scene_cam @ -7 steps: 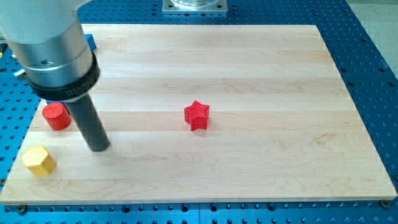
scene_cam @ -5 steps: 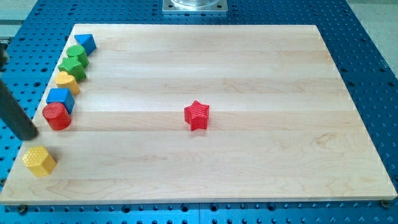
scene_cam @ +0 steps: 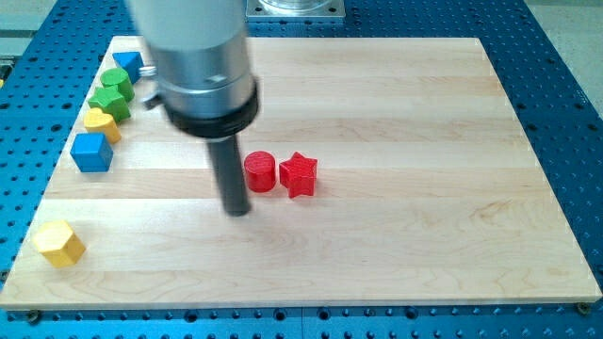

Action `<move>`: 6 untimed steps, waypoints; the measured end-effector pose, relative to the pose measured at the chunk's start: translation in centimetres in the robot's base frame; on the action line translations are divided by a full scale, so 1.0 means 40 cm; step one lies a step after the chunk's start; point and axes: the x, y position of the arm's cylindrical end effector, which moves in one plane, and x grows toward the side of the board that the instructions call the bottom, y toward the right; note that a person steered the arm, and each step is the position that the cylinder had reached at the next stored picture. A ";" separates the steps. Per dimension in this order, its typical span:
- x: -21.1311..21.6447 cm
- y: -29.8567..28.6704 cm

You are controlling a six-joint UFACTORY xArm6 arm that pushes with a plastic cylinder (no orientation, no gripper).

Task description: Place the red circle at the center of the board

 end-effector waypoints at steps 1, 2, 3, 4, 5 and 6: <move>-0.088 -0.002; -0.112 -0.028; -0.164 0.067; -0.162 0.038; 0.041 -0.253; 0.084 -0.486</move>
